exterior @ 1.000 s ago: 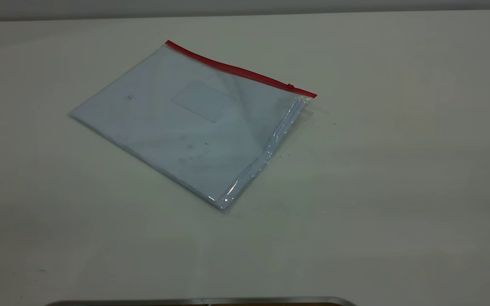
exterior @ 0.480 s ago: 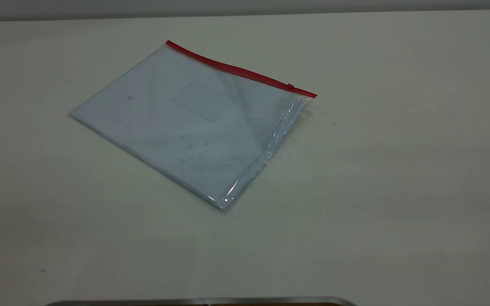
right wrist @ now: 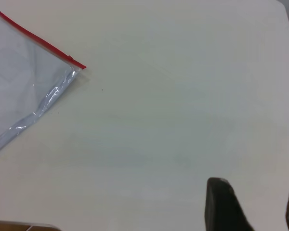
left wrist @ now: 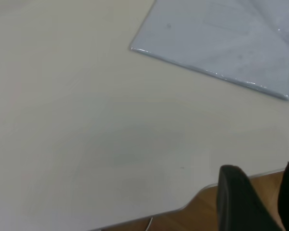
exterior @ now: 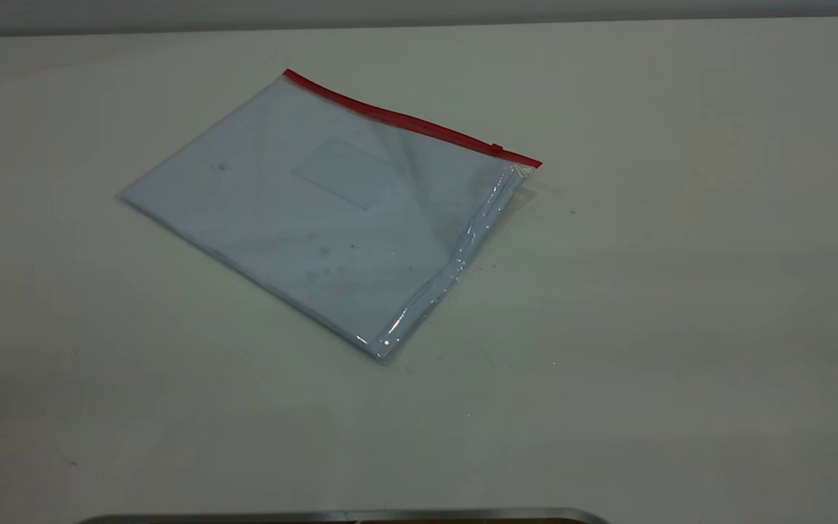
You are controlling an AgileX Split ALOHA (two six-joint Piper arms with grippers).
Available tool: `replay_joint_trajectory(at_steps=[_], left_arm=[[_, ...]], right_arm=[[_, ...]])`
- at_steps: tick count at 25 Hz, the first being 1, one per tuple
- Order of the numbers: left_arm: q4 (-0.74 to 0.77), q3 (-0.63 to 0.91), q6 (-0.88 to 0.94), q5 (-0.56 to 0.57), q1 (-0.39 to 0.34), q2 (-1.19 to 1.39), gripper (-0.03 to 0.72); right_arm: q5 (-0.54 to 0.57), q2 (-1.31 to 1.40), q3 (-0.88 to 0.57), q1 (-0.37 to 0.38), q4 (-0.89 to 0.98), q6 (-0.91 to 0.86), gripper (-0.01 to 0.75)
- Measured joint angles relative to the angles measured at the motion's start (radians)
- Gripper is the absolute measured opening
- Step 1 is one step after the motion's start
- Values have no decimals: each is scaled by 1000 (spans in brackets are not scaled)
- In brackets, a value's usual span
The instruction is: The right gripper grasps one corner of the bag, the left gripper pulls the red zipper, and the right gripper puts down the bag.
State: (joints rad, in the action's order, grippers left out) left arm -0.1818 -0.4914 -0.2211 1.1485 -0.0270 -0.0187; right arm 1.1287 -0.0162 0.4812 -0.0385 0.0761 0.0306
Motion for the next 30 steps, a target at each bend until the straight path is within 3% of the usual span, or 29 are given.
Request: replay_joint_trajectory(at_steps=[15,18,22,30], left_arm=[[-4,-5,31,-23,0,38,276],[-3,-15,35,-114,0,170,276],[-4,-45,25,-338,0,436,297],[-178,-172,-155,-579,0,959,448]], right_arm=[[-44,93,1,0,98,0,358],[-160,249,2,0,149,32,358],[-340,511,-7,0,259,146,369],[-636,1105,18,0,644,540,449]])
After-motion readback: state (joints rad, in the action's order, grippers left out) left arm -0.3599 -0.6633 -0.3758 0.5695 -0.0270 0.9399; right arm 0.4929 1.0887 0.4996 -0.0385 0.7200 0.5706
